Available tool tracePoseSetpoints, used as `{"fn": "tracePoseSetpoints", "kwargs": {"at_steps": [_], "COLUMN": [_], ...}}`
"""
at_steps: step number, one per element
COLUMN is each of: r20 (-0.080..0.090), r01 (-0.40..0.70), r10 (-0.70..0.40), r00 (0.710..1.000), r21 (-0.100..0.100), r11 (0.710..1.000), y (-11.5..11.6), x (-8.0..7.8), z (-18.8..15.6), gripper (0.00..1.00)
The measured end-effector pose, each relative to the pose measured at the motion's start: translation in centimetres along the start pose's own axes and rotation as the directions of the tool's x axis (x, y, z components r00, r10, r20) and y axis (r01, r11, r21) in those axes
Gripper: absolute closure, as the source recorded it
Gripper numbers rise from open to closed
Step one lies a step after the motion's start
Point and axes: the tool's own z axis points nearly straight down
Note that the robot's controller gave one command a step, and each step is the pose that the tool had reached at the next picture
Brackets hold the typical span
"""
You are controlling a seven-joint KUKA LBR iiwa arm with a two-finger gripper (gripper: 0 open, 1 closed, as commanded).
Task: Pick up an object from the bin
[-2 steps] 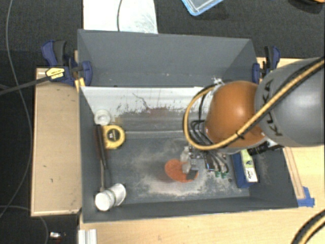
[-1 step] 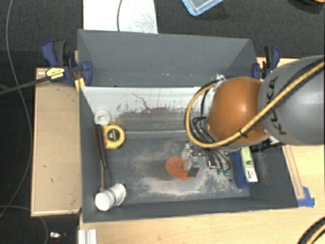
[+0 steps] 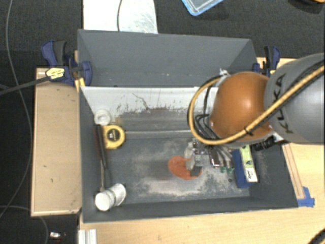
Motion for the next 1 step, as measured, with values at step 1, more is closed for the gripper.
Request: {"fn": "tracePoseSetpoints", "kwargs": {"at_steps": [1], "r20": [0.013], "r01": [0.0], "r10": [0.0], "r00": [1.0], "r21": [-0.002], "r11": [1.0], "y": [0.04], "x": [-0.36], "z": [-3.08], "gripper": [1.0]}}
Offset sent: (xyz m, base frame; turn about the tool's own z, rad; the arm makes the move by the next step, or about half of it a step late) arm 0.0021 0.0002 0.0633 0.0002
